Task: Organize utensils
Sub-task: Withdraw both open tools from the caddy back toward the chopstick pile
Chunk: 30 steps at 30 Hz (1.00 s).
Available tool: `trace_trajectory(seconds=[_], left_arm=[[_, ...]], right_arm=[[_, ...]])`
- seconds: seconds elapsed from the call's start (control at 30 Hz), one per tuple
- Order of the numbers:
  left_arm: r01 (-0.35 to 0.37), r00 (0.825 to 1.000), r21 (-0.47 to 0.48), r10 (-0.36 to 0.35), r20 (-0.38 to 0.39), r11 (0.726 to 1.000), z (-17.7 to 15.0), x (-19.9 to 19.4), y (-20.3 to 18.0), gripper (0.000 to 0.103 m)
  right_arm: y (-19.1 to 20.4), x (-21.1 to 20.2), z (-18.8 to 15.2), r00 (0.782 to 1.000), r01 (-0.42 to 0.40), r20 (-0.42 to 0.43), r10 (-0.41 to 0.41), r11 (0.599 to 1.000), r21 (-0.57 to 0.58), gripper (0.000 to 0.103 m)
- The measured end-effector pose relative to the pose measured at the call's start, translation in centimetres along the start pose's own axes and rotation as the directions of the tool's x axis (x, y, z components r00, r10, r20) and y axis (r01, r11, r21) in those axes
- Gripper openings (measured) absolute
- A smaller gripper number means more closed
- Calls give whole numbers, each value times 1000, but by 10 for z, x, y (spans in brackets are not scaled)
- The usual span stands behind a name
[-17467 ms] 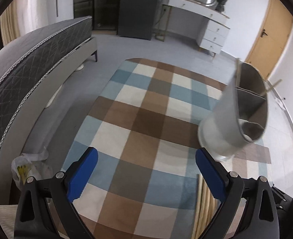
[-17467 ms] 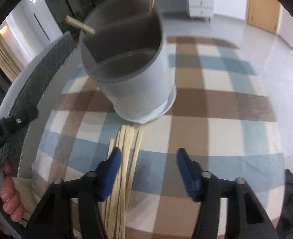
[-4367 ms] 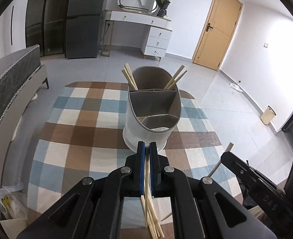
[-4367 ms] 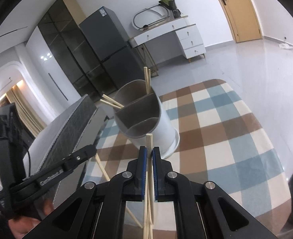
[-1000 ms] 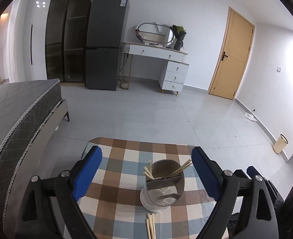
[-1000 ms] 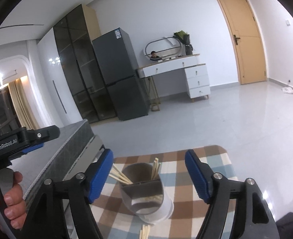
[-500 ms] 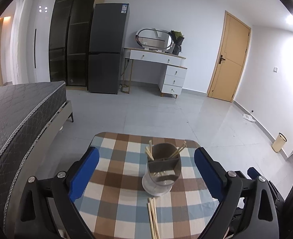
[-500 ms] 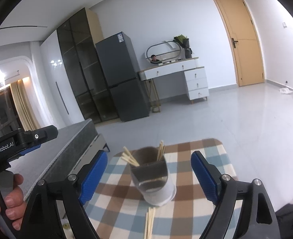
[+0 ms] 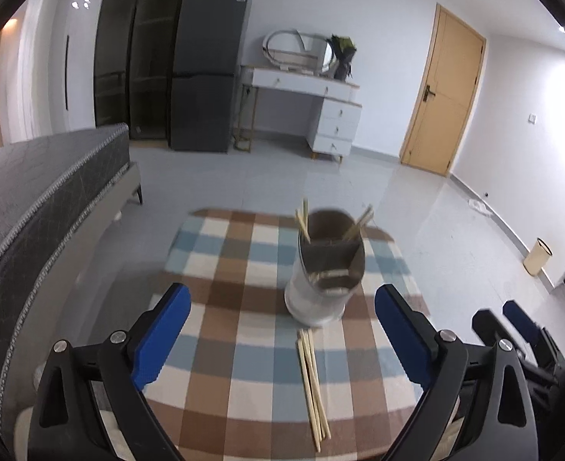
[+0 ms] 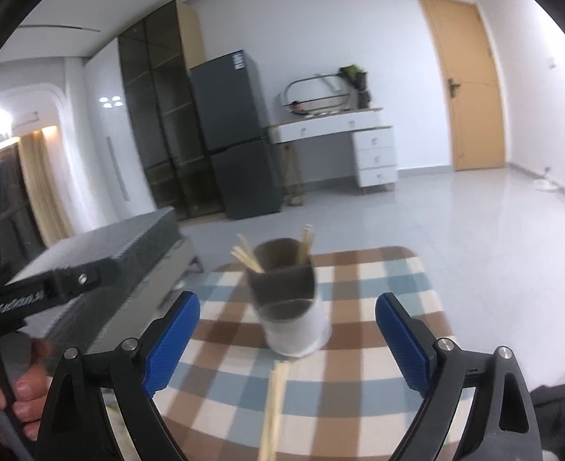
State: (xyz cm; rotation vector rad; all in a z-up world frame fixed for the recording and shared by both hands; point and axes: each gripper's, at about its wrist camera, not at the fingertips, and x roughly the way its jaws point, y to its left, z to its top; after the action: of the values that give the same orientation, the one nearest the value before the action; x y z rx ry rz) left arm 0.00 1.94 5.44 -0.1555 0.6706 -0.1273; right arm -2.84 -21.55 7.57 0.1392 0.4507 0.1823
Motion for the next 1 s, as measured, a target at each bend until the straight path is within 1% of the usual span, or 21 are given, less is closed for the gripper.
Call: trace_trajectory(seconds=[0.1, 0.17, 0.23, 0.33, 0.47, 0.63, 0.7, 0.77, 0.8, 0.87, 1.0], left_arm=[[-15, 1000, -5, 14, -15, 1000, -10, 8, 5, 94], [-8, 999, 0, 8, -34, 1000, -18, 13, 6, 94], [-30, 999, 10, 30, -42, 1000, -24, 18, 6, 94], [-44, 998, 4, 44, -53, 999, -31, 28, 7, 94], [-65, 994, -16, 63, -89, 998, -40, 46, 11, 94], [-60, 988, -6, 59, -142, 998, -49, 68, 12, 94], [-51, 982, -4, 50, -182, 999, -54, 79, 12, 94], [-50, 973, -14, 45, -225, 999, -60, 90, 16, 94], [-54, 969, -27, 46, -242, 998, -63, 94, 19, 94], [-73, 962, -49, 57, -266, 996, -65, 102, 25, 94], [-121, 948, -77, 92, -306, 990, -65, 115, 40, 94]], right_arm=[[-4, 6, -13, 1000, 25, -19, -25, 1000, 12, 96], [-7, 12, -22, 999, 35, -42, -34, 999, 21, 96], [-12, 15, -31, 997, 53, -51, -52, 998, 21, 96], [-18, 21, -39, 994, 84, -71, -82, 996, 27, 96], [-31, 34, -49, 988, 87, -136, -77, 994, 71, 96], [-34, 50, -57, 975, 96, -209, -78, 992, 76, 96], [-34, 60, -62, 965, 88, -254, -65, 993, 80, 96], [-34, 70, -67, 953, 66, -301, -36, 994, 90, 95], [-33, 74, -69, 949, 68, -312, -38, 994, 85, 95], [-30, 82, -73, 941, 83, -333, -59, 995, 58, 95], [-27, 97, -81, 925, 72, -376, -47, 996, 53, 94]])
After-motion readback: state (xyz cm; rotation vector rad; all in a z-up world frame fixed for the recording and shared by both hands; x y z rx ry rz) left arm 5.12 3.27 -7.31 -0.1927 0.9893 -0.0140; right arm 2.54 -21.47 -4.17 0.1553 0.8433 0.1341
